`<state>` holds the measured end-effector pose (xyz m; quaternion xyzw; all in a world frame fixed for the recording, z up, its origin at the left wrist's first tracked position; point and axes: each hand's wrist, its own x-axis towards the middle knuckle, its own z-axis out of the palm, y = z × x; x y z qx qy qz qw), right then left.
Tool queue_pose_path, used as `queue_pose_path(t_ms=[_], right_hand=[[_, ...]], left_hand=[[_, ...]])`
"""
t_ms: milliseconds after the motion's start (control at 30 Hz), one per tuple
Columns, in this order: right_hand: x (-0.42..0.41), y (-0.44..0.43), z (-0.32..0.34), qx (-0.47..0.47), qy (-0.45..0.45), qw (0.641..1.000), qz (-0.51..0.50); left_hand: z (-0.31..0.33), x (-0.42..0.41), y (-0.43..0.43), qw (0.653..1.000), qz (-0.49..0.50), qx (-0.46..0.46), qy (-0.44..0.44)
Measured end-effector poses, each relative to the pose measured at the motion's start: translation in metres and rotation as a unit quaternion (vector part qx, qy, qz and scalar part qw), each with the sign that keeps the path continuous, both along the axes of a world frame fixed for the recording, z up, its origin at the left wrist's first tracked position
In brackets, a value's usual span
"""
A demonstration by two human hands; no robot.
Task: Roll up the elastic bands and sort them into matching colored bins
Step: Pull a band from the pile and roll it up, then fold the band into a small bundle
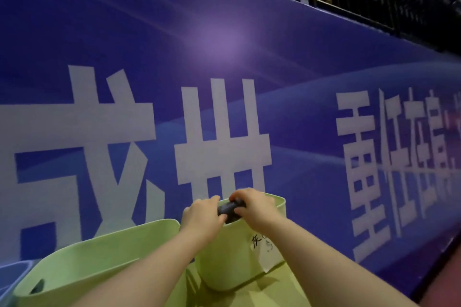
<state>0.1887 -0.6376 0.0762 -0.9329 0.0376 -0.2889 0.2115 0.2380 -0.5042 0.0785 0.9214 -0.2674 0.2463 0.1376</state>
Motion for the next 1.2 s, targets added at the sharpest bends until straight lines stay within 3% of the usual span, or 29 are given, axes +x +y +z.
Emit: queue_pose_path(t_ms=[100, 233, 433, 567, 733, 967, 1200], right_hand=[[-0.007, 0.003, -0.007, -0.016, 0.03, 0.998, -0.046], [-0.036, 0.017, -0.008, 0.011, -0.049, 0.997, -0.059], [-0.089, 0.116, -0.012, 0.035, -0.068, 0.997, 0.004], [-0.124, 0.2, -0.007, 0.084, -0.104, 0.99, 0.05], [-0.167, 0.297, -0.009, 0.134, -0.086, 0.981, 0.113], [-0.213, 0.421, -0.015, 0.082, -0.045, 0.983, 0.16], [-0.228, 0.507, -0.045, 0.067, 0.009, 0.978, 0.195]], left_hand=[[-0.005, -0.012, 0.014, 0.999, -0.017, -0.011, 0.024], [0.006, -0.048, 0.051, 0.997, -0.064, -0.015, -0.041], [0.024, -0.113, 0.123, 0.989, -0.071, -0.006, -0.132], [0.03, -0.155, 0.187, 0.991, -0.074, -0.012, -0.113], [0.027, -0.203, 0.285, 0.993, -0.059, -0.038, -0.092], [-0.006, -0.249, 0.412, 0.989, -0.035, -0.124, -0.067], [-0.04, -0.273, 0.492, 0.986, 0.045, -0.155, -0.049]])
